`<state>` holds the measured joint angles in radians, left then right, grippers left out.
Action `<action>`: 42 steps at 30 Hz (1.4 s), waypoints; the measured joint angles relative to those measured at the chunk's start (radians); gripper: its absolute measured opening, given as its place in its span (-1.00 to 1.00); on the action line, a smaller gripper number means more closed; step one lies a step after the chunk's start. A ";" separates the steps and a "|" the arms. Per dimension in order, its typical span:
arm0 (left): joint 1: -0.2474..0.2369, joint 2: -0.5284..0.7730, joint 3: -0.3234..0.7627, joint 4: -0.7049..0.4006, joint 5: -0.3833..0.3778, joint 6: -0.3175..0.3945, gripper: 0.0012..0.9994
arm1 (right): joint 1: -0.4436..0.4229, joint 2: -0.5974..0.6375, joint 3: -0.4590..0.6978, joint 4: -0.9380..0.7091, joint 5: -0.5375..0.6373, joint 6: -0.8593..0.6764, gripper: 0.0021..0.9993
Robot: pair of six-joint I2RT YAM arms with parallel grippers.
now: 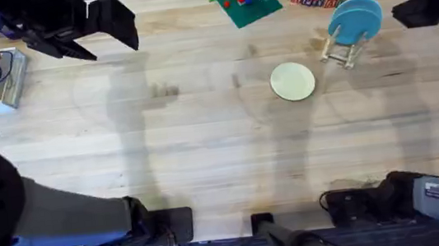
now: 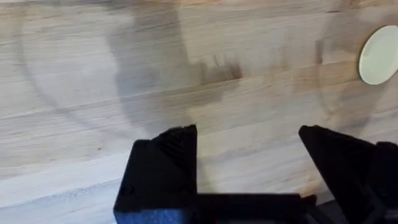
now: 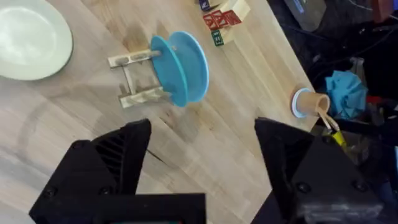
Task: Pick up the plates from the table one by one and place each into a slot on the dish rack.
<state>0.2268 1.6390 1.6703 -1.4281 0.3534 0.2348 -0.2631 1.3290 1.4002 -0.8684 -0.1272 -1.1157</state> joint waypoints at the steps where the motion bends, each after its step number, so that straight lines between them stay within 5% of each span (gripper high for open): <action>1: 0.000 0.000 0.000 0.000 0.000 0.000 0.99 | 0.003 -0.004 0.000 0.000 0.000 0.006 0.99; 7: 0.000 0.000 0.000 0.000 0.000 0.000 0.99 | 0.070 -0.005 0.000 0.000 -0.008 0.153 0.99; 25: 0.000 0.000 0.000 0.000 0.000 0.000 0.99 | 0.274 -0.087 0.000 -0.027 -0.019 0.916 0.99; 42: 0.000 0.000 0.000 0.000 0.020 0.000 0.99 | 0.274 -0.111 0.001 -0.140 -0.023 1.046 0.99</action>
<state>0.2268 1.6390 1.6703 -1.4281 0.3733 0.2346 0.0113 1.2175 1.4010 -1.0081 -0.1497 -0.0700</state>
